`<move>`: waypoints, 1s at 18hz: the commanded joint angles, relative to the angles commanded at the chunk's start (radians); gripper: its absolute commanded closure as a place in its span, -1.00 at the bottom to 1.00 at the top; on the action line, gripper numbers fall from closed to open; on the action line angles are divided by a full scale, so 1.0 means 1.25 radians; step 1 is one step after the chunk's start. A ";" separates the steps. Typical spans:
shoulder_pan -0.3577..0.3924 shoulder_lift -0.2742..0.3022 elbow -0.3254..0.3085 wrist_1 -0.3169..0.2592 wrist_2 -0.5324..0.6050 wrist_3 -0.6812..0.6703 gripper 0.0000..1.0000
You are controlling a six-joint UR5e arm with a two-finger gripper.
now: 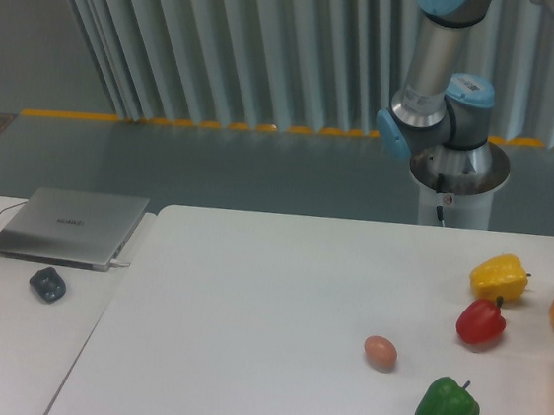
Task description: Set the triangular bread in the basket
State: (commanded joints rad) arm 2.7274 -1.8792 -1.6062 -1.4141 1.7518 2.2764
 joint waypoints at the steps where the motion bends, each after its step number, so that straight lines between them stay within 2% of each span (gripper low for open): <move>1: 0.000 0.003 0.016 -0.017 -0.001 0.001 1.00; 7: -0.001 0.021 0.087 -0.041 -0.064 -0.009 1.00; 9: 0.001 0.022 0.091 -0.041 -0.082 -0.011 1.00; 13: 0.005 0.028 0.130 -0.036 -0.190 -0.137 1.00; 14: 0.002 0.027 0.136 -0.026 -0.195 -0.159 1.00; 16: -0.010 0.011 0.139 0.062 -0.201 -0.224 1.00; 18: -0.011 -0.008 0.147 0.111 -0.201 -0.239 1.00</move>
State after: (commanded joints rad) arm 2.7136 -1.8897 -1.4221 -1.2750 1.5002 1.9773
